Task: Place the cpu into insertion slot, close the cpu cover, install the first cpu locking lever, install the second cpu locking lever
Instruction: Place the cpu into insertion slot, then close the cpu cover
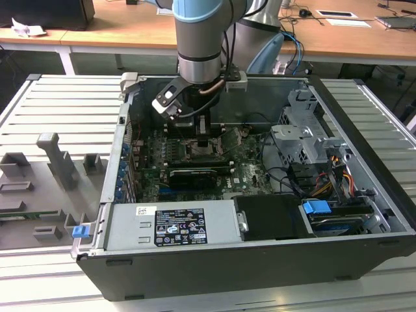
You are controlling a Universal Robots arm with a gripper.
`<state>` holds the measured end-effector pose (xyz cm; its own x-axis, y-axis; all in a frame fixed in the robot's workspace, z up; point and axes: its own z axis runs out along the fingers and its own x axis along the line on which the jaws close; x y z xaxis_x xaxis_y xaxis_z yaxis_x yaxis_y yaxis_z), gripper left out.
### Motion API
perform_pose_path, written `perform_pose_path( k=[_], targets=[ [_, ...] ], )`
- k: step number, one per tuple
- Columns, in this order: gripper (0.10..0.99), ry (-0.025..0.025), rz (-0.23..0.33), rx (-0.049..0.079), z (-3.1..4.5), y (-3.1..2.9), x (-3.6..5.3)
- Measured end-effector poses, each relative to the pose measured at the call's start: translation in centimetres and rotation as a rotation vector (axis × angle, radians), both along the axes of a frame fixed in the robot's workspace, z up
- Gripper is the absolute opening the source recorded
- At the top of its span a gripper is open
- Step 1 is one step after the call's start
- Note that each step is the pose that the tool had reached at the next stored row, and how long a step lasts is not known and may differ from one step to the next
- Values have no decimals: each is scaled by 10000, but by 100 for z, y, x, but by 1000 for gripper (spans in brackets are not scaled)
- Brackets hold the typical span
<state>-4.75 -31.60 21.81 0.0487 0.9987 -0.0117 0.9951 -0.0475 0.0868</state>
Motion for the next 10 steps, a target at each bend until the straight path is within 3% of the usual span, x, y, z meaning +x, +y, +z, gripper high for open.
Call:
perform_pose_path(
  k=[7, 10],
  targets=[
    [106, 1, 2, 2, 44, 0, 4],
    [106, 55, 1, 0, 46, -1, 75]
  ],
)
